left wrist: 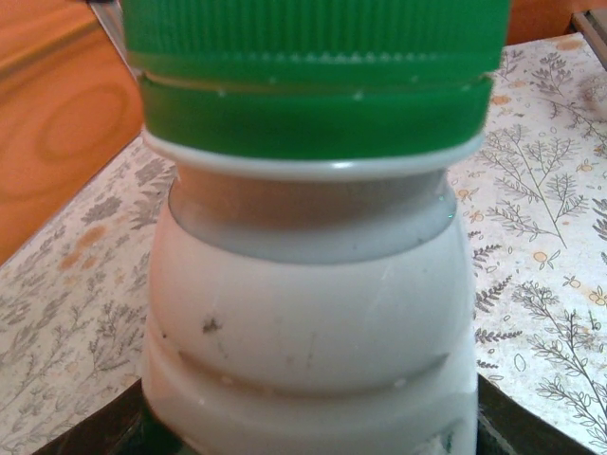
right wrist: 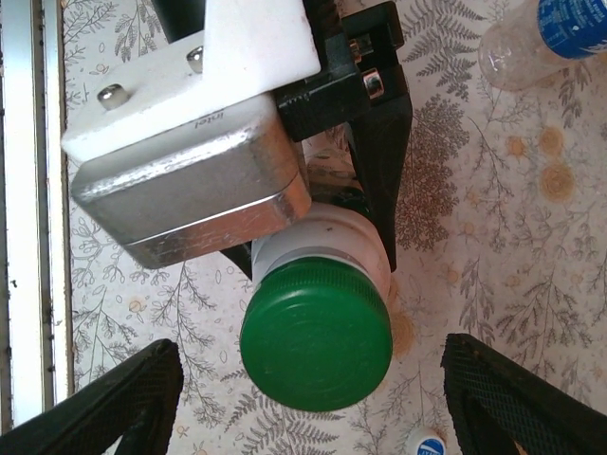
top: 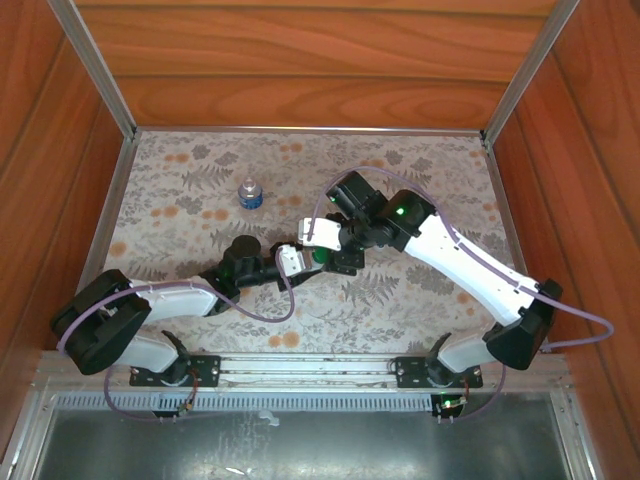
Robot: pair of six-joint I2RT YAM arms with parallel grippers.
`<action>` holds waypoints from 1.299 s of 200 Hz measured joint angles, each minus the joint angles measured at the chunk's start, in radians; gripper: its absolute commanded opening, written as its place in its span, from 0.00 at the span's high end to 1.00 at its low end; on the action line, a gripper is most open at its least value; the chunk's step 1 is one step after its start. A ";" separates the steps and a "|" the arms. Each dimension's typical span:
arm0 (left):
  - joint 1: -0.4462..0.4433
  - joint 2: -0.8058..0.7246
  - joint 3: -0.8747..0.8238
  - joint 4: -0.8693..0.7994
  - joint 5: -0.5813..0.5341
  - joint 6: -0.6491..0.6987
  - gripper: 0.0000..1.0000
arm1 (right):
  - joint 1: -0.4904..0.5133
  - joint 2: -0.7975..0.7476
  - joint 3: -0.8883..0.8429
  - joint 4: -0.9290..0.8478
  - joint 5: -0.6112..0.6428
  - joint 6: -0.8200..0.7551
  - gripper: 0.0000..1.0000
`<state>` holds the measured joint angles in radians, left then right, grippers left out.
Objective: Screw on the bottle caps
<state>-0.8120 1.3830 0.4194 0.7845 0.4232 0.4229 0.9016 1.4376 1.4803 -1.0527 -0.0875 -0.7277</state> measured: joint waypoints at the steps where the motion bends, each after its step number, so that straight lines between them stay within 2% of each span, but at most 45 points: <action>1: 0.000 0.000 0.000 0.000 0.000 0.000 0.48 | 0.000 0.002 0.000 0.000 0.000 -0.001 0.29; 36: 0.000 -0.002 0.000 0.000 0.001 0.000 0.48 | 0.000 0.023 0.000 0.018 -0.019 0.007 0.52; 86: 0.000 -0.010 0.000 -0.001 0.002 0.000 0.48 | 0.000 0.023 -0.008 0.035 -0.029 0.022 0.51; 174: 0.000 -0.013 -0.002 -0.009 0.001 -0.012 0.48 | 0.000 0.023 -0.017 0.049 -0.031 0.081 0.68; 260: 0.000 -0.013 -0.008 -0.023 0.002 -0.035 0.48 | 0.002 -0.014 -0.084 0.121 -0.014 0.485 0.73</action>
<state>-0.8120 1.3705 0.4118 0.7612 0.4255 0.3874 0.9031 1.4235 1.3960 -0.9314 -0.1013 -0.2424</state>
